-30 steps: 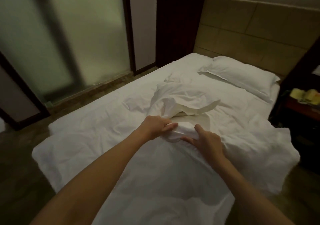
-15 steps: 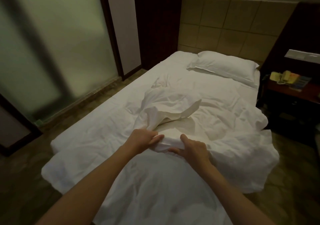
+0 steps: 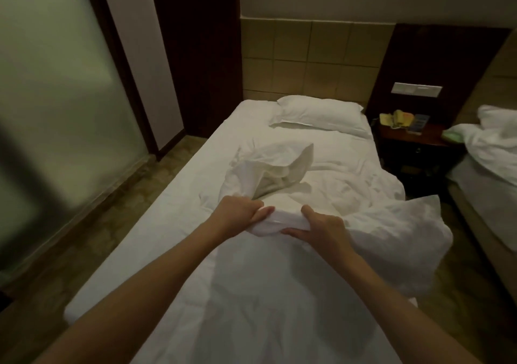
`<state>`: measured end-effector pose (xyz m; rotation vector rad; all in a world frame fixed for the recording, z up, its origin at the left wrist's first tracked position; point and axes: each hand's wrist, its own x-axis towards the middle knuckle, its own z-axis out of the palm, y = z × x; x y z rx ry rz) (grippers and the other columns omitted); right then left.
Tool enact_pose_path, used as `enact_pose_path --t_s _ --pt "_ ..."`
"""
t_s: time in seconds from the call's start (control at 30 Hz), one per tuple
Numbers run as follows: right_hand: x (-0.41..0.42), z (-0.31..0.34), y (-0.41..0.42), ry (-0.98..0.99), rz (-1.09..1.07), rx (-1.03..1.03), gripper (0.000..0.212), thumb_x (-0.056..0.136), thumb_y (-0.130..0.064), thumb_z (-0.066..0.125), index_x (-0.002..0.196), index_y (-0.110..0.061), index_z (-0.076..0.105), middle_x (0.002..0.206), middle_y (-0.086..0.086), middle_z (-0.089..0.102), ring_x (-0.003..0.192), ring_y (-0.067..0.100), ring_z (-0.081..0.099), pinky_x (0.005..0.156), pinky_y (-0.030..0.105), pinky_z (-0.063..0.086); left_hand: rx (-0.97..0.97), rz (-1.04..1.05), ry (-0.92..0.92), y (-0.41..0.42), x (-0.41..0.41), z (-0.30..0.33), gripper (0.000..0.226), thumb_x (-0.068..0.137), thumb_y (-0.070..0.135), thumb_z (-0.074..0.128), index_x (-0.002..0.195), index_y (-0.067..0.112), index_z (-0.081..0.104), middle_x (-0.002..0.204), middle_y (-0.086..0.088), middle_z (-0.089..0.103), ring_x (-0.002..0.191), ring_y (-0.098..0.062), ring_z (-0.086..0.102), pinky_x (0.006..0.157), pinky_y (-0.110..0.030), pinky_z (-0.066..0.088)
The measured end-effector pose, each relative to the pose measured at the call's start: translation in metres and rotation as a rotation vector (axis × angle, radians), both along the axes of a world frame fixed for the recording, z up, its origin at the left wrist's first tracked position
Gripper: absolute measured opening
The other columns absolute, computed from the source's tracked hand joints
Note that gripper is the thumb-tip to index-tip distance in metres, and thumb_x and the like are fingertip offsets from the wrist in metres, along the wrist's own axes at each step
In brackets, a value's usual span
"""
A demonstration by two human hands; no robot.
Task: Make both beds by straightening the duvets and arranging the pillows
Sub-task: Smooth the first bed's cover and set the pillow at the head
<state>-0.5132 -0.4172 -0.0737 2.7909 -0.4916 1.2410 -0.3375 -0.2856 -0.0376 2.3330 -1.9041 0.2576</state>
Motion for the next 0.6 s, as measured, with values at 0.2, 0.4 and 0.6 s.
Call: enact_pose_path --t_s 0.2,0.4,0.6 --pt "0.018 0.007 0.070 0.001 0.076 -0.014 0.057 0.073 -0.065 0.050 0.067 -0.009 0.056 0.047 0.004 0.054 0.038 0.025 0.054 0.034 0.023 0.036 -0.220 -0.098 -0.103 0.073 0.026 -0.006 0.044 0.090 0.048 0.031 0.060 0.022 0.050 0.046 0.004 0.050 0.037 -0.011 0.047 0.039 -0.019 0.028" --pt "-0.006 -0.059 0.106 0.187 0.085 0.040 0.051 0.072 -0.069 0.041 0.082 -0.019 0.039 0.048 -0.002 0.057 0.037 0.017 0.054 0.033 0.019 0.032 -0.096 -0.051 -0.010 0.118 -0.001 -0.086 0.043 0.095 0.043 0.034 0.063 0.024 0.056 0.046 0.003 0.054 0.038 -0.010 0.053 0.038 -0.018 0.037" --pt "-0.040 -0.112 0.122 0.269 0.088 0.006 0.048 0.064 -0.062 0.055 0.077 -0.016 0.053 0.047 0.000 0.053 0.037 0.018 0.053 0.030 0.018 0.029 0.241 0.093 0.171 0.133 -0.039 -0.127 0.038 0.103 0.043 0.029 0.116 0.021 0.057 0.111 -0.007 0.065 0.102 -0.023 0.061 0.087 -0.033 0.043"
